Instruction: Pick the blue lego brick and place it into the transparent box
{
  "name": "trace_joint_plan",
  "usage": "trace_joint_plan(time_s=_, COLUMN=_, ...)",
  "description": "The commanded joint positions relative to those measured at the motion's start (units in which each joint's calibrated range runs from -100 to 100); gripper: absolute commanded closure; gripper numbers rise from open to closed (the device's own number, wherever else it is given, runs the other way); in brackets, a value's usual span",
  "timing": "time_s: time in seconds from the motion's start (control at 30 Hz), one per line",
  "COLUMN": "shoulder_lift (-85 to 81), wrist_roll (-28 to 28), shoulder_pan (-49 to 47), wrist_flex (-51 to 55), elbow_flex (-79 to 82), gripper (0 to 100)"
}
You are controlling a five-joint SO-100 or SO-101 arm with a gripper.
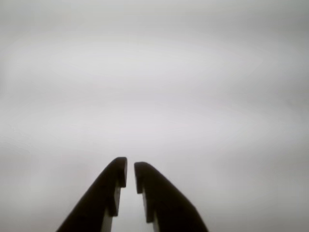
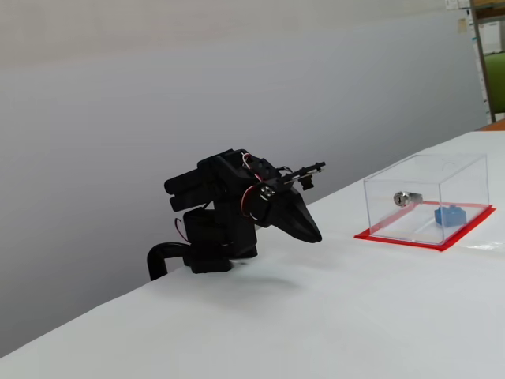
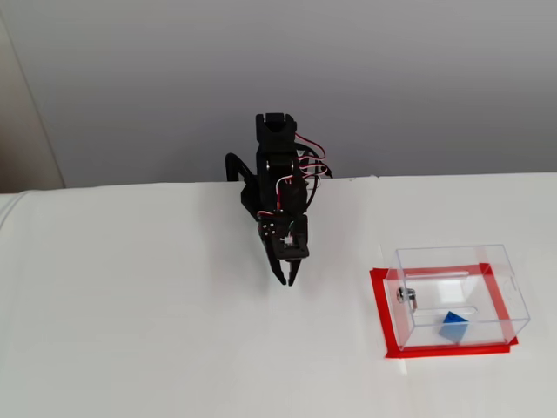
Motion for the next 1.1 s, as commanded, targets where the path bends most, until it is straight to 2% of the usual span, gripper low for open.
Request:
trace_joint_plan(time_s=0.0, shoulder_lift=-0.68, wrist_roll=-0.15, shoulder_pan=0.67, wrist_flex=-0.78, elbow_flex=2.57, gripper=98)
trace_joint_plan(time_s=0.5, shoulder_lift=-0.76, wrist_roll=-0.15, shoulder_pan=0.81, wrist_flex=0.88, elbow_flex=5.02, gripper=98)
trace_joint_plan(time_s=0.77, shoulder_lift=-0.76, wrist_roll=-2.08, shoulder_pan=1.70, wrist_flex=0.88, elbow_flex=5.02, gripper=98)
trace_joint_plan(time_s=1.07, shoulder_lift=-0.59, wrist_roll=0.32, shoulder_pan=1.11, wrist_flex=0.27, elbow_flex=5.02, gripper=98)
